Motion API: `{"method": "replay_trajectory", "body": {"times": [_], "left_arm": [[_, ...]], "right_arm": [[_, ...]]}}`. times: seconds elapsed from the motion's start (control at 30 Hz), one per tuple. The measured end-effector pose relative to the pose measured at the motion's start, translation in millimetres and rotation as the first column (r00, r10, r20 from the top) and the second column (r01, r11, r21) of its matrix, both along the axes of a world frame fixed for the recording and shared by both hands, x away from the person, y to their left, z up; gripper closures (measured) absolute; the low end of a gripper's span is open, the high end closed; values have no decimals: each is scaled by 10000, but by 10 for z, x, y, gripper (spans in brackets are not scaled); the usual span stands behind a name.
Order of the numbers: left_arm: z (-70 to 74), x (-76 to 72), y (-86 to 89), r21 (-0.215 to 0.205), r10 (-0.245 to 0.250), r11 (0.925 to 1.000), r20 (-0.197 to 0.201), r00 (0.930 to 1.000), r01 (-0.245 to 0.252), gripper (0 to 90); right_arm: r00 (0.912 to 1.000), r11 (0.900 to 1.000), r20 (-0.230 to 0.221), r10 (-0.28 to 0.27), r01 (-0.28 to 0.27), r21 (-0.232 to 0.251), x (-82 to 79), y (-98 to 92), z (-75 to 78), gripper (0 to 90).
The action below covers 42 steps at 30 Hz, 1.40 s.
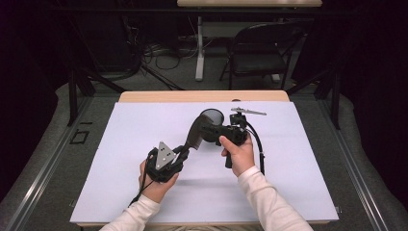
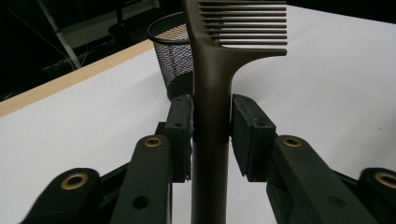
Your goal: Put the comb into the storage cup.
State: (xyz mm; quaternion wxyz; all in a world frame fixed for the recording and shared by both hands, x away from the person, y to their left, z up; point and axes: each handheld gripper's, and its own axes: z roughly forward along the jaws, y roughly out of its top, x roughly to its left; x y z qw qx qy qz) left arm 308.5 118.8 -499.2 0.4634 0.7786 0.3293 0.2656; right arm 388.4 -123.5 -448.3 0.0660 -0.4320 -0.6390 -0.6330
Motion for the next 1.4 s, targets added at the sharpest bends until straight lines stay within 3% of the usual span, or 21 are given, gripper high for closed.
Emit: {"method": "replay_trajectory", "body": {"times": [0.53, 0.83, 1.03, 1.17, 1.4], "left_arm": [[4, 9, 9, -265, 87, 9996, 12, 10000, -87, 549], [8, 42, 30, -473, 178, 9987, -10, 9998, -179, 428], [43, 61, 59, -736, 348, 9967, -88, 9994, -353, 399], [62, 75, 75, -1029, 132, 9946, -26, 9999, -134, 383], [77, 102, 65, -844, -74, 9964, 15, 10000, 75, 383]], "right_arm": [[9998, 9997, 6, -193, 193, 117, 27, -23, -5, 870], [9994, 9992, 25, -348, 347, 186, 52, -56, -1, 869], [9988, 9986, 10, -492, 492, 184, 73, -82, 2, 870], [9986, 9984, 10, -532, 532, 206, 82, -100, 6, 869], [9981, 9979, 2, -614, 614, 183, 96, -126, 11, 869]]}}
